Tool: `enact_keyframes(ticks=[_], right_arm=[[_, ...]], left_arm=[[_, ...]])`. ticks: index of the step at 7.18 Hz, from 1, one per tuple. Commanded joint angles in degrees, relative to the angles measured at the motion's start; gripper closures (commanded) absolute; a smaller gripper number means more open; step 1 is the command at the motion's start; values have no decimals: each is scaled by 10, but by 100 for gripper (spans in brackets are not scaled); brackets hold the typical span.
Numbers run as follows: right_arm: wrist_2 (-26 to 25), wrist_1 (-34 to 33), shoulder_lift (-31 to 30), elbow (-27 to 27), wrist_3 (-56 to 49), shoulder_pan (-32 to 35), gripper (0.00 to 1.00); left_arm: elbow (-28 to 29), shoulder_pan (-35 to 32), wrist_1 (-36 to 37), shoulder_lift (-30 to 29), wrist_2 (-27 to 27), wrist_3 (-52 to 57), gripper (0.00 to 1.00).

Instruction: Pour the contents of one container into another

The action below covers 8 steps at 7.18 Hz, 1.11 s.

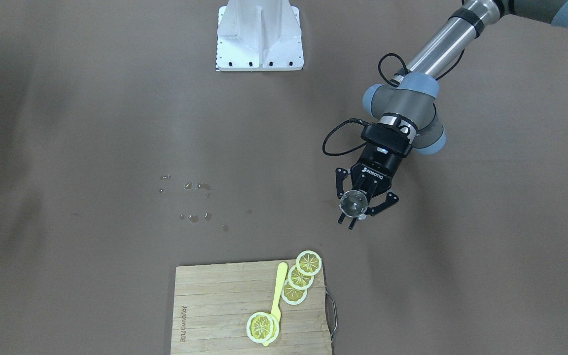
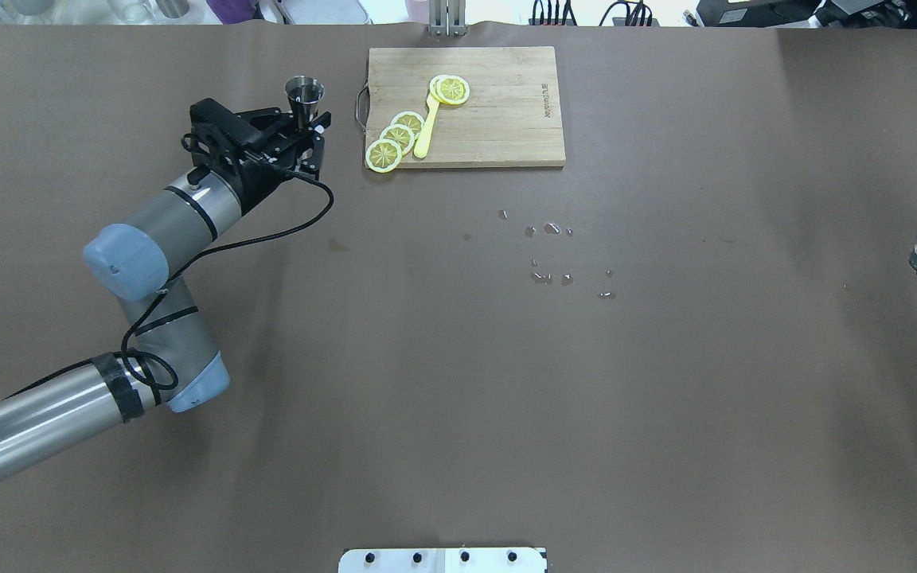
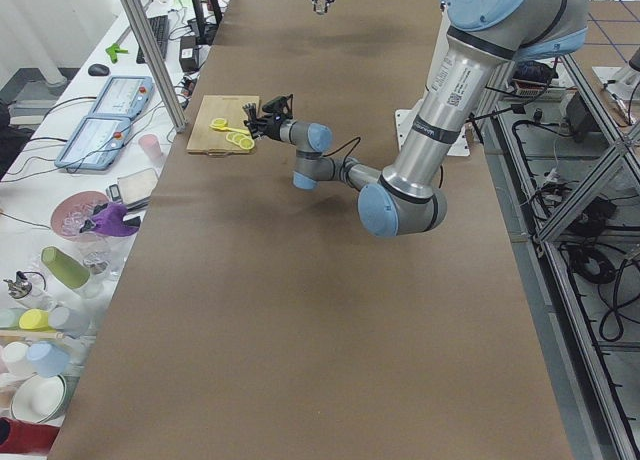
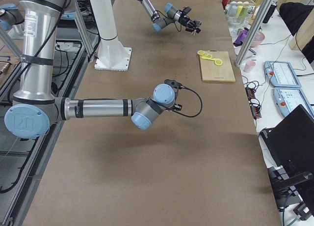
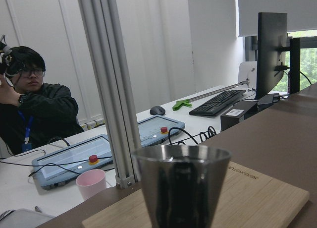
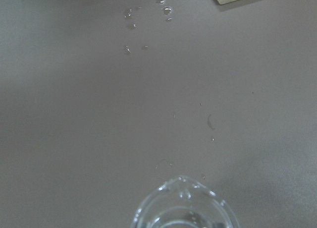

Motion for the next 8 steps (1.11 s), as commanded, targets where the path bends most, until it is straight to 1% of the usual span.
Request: enact_keyframes(ticks=[1, 2, 3, 4, 5, 6, 7, 8], right_arm=[[-21, 181, 4, -100, 92, 1, 100], [-36, 205, 4, -111, 96, 0, 100], [-43, 216, 5, -117, 95, -1, 100], [-66, 268, 8, -152, 107, -14, 100], [-78, 300, 9, -179, 112, -29, 100], [-98, 339, 17, -210, 114, -49, 100], [-118, 378, 31, -238, 143, -73, 100], [-140, 422, 44, -267, 165, -99, 100]], left_arm=[[-41, 2, -14, 66, 37, -40, 100], [-46, 4, -10, 90, 67, -93, 100], [-46, 5, -8, 102, 75, -102, 100], [-45, 13, -7, 116, 107, -122, 100], [-46, 21, -2, 126, 132, -128, 100], [-45, 29, -1, 132, 147, -129, 100], [-45, 42, 0, 142, 171, -143, 100], [-45, 47, 17, 149, 176, -181, 100]])
